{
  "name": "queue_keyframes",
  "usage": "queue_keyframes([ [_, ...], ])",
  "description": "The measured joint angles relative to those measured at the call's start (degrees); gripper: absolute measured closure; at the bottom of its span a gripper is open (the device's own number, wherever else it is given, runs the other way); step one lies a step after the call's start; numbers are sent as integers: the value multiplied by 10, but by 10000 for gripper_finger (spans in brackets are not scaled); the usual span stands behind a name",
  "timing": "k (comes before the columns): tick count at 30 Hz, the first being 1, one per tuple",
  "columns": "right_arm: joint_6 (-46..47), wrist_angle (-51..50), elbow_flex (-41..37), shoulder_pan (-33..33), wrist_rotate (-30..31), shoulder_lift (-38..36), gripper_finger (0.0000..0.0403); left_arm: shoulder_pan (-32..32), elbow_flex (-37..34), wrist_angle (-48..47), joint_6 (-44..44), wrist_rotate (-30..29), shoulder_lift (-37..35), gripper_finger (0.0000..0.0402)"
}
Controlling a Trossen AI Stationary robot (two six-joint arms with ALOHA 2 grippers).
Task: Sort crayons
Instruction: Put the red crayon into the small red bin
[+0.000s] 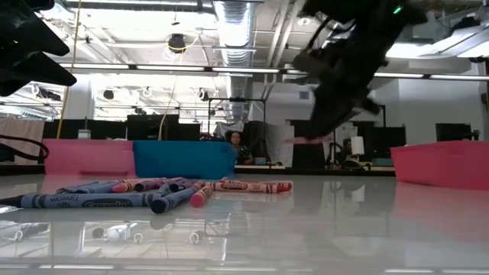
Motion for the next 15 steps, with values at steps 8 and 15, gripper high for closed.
queue_keyframes([
  [8, 134, -188, 1, 39, 90, -87, 395, 0, 0, 0, 0, -1, 0, 203],
  [15, 291, -361, 1, 55, 113, -104, 395, 0, 0, 0, -1, -2, 0, 203],
])
